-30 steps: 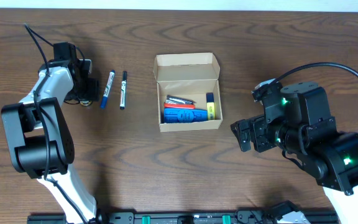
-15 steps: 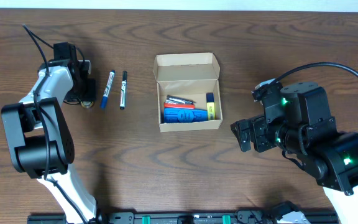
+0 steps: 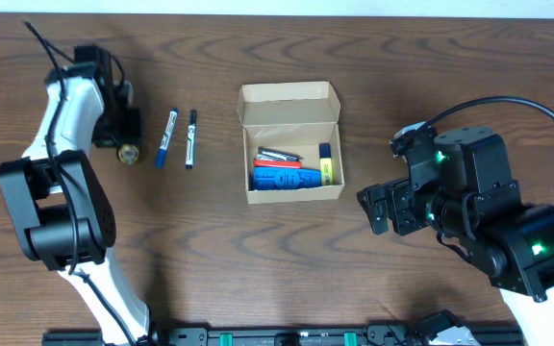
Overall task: Pack container
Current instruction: 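Carry the correction tape with the left gripper and lower it into the box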
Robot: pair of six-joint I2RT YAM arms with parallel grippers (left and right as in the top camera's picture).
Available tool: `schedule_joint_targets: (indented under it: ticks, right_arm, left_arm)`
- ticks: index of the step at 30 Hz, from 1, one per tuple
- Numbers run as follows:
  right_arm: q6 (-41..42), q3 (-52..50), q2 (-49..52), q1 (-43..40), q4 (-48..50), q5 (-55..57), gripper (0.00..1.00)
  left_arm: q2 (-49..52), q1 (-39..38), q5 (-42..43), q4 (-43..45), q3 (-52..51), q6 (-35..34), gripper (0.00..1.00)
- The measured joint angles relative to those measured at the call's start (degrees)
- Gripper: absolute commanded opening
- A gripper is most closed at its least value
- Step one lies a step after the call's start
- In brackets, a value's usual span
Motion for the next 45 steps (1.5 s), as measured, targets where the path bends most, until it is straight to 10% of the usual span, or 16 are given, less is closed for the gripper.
schedule_joint_targets:
  ticks: [29, 45]
  right_arm:
    - [0.0, 0.0, 0.0, 0.0, 0.0, 0.0, 0.99]
    - [0.0, 0.0, 0.0, 0.0, 0.0, 0.0, 0.99]
  left_arm:
    - [-13.9, -37.9, 1.3, -6.6, 8.8, -4.9, 0.17]
    - [-3.7, -41.3, 4.2, -5.7, 8.8, 30.5, 0.23]
